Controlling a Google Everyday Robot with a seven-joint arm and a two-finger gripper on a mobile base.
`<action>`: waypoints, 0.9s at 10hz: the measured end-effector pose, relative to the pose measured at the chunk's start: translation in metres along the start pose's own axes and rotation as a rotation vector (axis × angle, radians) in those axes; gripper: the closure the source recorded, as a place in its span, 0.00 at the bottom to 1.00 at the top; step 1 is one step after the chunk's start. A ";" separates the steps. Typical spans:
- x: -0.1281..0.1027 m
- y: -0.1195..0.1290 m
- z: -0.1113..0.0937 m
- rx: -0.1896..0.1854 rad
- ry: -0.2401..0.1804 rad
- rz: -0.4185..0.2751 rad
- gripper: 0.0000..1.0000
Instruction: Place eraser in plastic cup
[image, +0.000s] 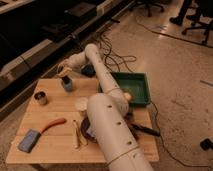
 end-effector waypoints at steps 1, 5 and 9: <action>0.000 0.000 0.000 0.000 0.000 0.000 0.58; 0.000 0.000 0.000 0.000 0.000 0.000 0.52; 0.000 0.000 0.000 0.000 0.000 0.000 0.40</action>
